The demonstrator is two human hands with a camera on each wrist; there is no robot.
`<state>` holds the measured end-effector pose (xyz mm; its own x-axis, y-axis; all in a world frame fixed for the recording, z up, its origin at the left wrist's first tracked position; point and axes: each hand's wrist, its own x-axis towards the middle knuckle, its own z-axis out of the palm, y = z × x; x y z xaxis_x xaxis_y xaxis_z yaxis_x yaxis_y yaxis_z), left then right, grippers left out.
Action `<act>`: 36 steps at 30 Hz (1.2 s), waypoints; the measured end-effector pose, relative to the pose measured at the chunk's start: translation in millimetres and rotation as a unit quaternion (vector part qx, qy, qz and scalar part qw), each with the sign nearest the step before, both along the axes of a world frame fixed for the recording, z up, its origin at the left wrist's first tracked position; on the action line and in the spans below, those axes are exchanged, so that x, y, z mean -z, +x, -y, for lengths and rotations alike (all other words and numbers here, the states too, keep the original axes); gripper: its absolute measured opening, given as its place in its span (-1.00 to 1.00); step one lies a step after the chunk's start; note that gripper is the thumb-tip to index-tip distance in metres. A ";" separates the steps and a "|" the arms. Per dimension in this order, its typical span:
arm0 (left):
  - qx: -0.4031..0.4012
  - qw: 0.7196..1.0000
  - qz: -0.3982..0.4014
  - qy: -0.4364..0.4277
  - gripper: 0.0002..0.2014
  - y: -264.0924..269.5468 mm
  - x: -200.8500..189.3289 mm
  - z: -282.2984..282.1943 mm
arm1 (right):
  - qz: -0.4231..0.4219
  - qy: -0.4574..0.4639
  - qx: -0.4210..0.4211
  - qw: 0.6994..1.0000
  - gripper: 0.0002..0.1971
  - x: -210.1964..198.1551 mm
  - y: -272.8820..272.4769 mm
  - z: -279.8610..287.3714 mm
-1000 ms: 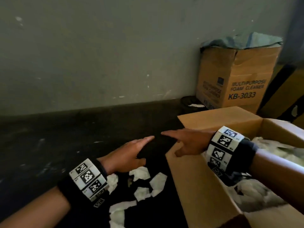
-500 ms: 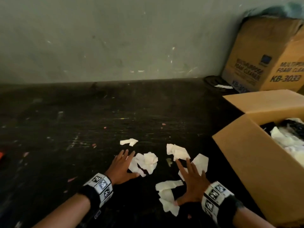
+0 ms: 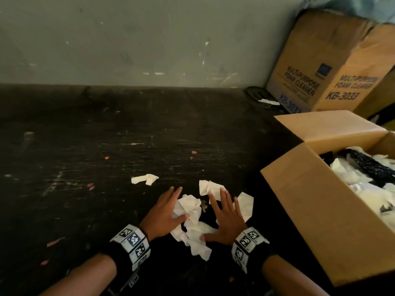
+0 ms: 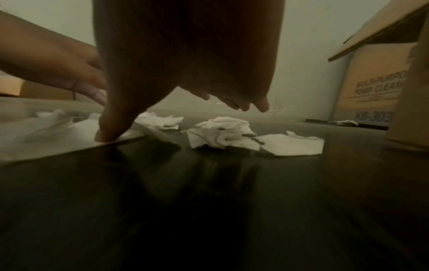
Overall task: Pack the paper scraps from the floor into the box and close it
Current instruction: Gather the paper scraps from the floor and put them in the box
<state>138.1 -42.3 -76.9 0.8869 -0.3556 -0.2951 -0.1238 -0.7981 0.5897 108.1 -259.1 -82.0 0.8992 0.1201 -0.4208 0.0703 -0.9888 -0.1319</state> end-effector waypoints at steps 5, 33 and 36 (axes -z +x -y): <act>-0.075 0.983 0.091 0.139 -0.22 51.5 4.0 -40.6 | -0.015 0.031 -0.006 0.999 0.25 -12.8 32.3 19.7; 0.100 0.982 -0.025 0.161 0.30 -24.5 21.2 16.9 | -0.118 0.053 -0.068 0.989 0.38 -0.2 3.3 14.7; 0.090 0.986 -0.037 0.135 0.25 -25.9 19.1 17.4 | -0.097 0.063 -0.094 0.989 0.35 -2.0 2.5 5.6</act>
<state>112.2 -59.6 -96.0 0.7891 -0.4052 -0.4616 -0.2435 -0.8963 0.3706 110.6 -264.7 -80.1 0.7594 0.3399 -0.5547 0.2119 -0.9354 -0.2830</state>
